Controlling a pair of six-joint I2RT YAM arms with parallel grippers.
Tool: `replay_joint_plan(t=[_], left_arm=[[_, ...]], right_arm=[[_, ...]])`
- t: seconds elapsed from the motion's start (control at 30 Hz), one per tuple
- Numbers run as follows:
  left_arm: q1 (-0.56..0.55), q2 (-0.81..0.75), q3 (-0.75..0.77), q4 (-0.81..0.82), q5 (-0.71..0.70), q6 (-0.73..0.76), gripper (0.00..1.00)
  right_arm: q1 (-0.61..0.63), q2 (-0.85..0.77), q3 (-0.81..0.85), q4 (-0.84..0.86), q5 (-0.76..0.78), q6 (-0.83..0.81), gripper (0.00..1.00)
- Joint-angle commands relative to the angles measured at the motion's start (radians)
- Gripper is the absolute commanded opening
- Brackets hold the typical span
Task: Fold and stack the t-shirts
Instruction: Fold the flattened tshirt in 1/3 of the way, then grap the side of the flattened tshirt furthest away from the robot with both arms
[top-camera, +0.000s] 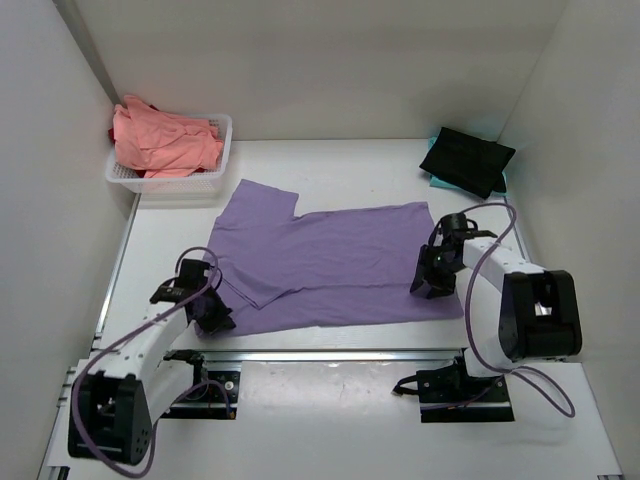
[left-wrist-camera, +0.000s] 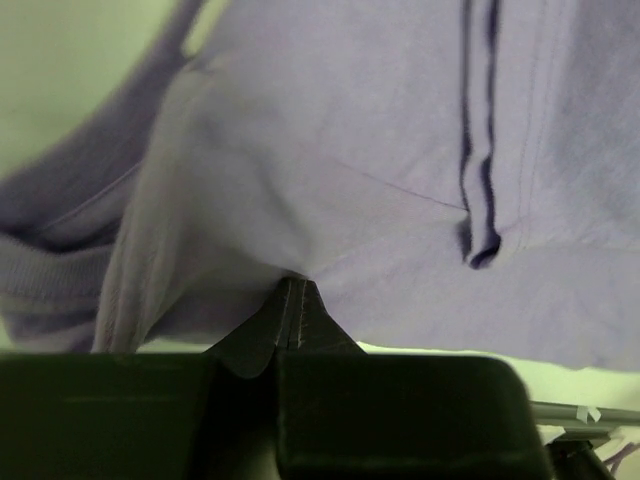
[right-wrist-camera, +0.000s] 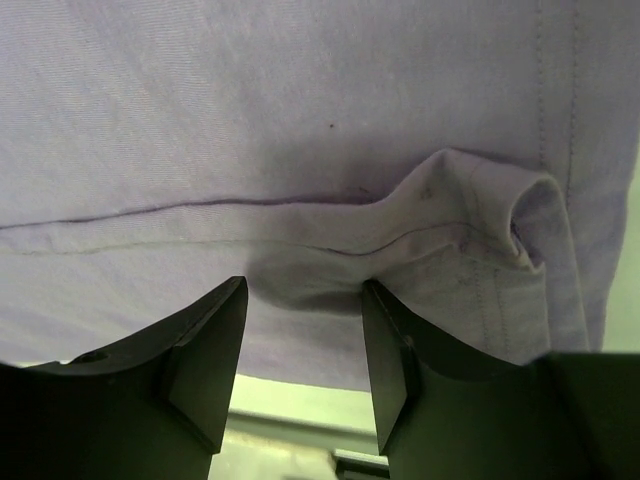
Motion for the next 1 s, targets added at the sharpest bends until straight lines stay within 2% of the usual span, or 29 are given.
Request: replay_joint_plan(t=[0.0, 0.1, 0.2, 0.23, 0.27, 0.4, 0.43, 0.5, 0.53, 0.57, 0.67, 0.73, 0.87, 0.97], left_arm=[[0.024, -0.098, -0.036, -0.124, -0.003, -0.011, 0.02], [0.016, -0.170, 0.002, -0.153, 0.009, -0.049, 0.15], [0.039, -0.184, 0.100, -0.164, 0.009, -0.056, 0.16], [0.041, -0.169, 0.155, -0.159, 0.008, -0.053, 0.31], [0.045, -0.143, 0.216, -0.156, 0.009, -0.053, 0.40], [0.026, 0.002, 0.397, -0.034, 0.008, -0.019, 0.36], [0.032, 0.024, 0.440, 0.032, 0.032, -0.008, 0.32], [0.030, 0.139, 0.540, 0.129, 0.034, 0.048, 0.16], [0.023, 0.221, 0.574, 0.137, 0.008, 0.077, 0.15], [0.021, 0.312, 0.643, 0.155, -0.001, 0.129, 0.15], [-0.011, 0.510, 0.794, 0.204, -0.024, 0.263, 0.26], [-0.027, 0.605, 0.885, 0.223, -0.078, 0.323, 0.27], [-0.010, 0.809, 1.011, 0.224, -0.126, 0.349, 0.27], [-0.013, 0.926, 1.158, 0.207, -0.216, 0.410, 0.35]], right_arm=[[-0.005, -0.045, -0.081, -0.145, -0.012, 0.031, 0.47], [-0.030, -0.119, -0.081, -0.185, -0.004, 0.032, 0.47], [-0.063, -0.171, -0.023, -0.233, 0.029, 0.007, 0.47], [-0.064, -0.182, 0.013, -0.236, 0.031, -0.001, 0.47], [-0.097, -0.182, 0.031, -0.245, 0.037, 0.004, 0.47], [-0.102, -0.133, 0.193, -0.251, 0.052, -0.008, 0.48], [-0.099, -0.119, 0.238, -0.242, 0.055, -0.001, 0.48], [-0.096, -0.069, 0.283, -0.195, 0.023, 0.016, 0.48], [-0.105, -0.052, 0.312, -0.184, 0.019, 0.028, 0.48], [-0.108, -0.026, 0.338, -0.169, -0.006, 0.033, 0.49], [-0.108, 0.059, 0.413, -0.144, -0.027, 0.054, 0.48], [-0.102, 0.118, 0.482, -0.142, -0.030, 0.051, 0.47], [-0.105, 0.200, 0.591, -0.158, -0.053, 0.058, 0.48], [-0.102, 0.285, 0.672, -0.173, -0.056, 0.056, 0.48]])
